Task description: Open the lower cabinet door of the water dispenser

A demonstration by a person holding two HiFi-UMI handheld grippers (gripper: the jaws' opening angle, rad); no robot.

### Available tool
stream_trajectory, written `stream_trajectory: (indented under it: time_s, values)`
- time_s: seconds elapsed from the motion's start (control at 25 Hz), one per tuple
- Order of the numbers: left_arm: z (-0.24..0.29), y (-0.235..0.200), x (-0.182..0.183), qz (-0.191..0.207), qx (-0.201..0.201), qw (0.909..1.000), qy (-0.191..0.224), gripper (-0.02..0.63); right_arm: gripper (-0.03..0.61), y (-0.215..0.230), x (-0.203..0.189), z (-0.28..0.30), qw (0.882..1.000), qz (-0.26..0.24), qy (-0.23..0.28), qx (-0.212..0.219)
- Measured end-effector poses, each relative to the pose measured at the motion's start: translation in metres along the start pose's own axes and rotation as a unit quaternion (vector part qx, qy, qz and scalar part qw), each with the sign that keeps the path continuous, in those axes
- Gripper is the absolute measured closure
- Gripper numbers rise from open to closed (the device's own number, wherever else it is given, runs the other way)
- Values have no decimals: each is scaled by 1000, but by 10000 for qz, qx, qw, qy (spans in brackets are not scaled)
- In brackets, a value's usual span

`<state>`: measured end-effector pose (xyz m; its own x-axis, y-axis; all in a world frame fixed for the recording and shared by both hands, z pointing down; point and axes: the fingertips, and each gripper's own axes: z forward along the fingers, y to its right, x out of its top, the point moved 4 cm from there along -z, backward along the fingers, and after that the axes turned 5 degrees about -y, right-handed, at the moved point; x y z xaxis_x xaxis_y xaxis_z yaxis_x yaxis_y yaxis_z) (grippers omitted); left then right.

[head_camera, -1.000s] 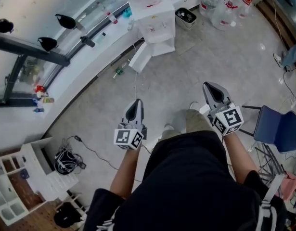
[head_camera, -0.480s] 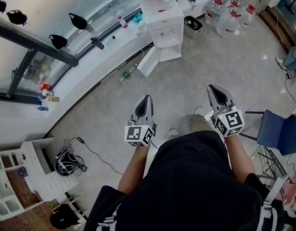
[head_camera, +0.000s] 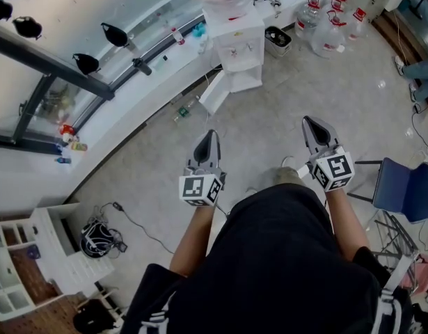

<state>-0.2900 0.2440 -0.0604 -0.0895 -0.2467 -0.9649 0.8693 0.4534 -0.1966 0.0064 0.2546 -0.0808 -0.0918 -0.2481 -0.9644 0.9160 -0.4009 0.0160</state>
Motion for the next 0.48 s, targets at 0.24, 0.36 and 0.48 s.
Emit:
stream_trajectory:
  time_s: [0.24, 0.36, 0.48]
  values:
    - [-6, 8, -5, -32, -124, 9999, 7, 609, 580, 1, -1, -12, 10000, 10, -11, -77]
    - [-9, 8, -6, -84, -88, 9999, 28, 609, 580, -1, -4, -15, 10000, 7, -35, -59]
    - [-12, 8, -6, -107, -84, 9999, 43, 609, 580, -5, -6, -17, 10000, -6, -42, -34]
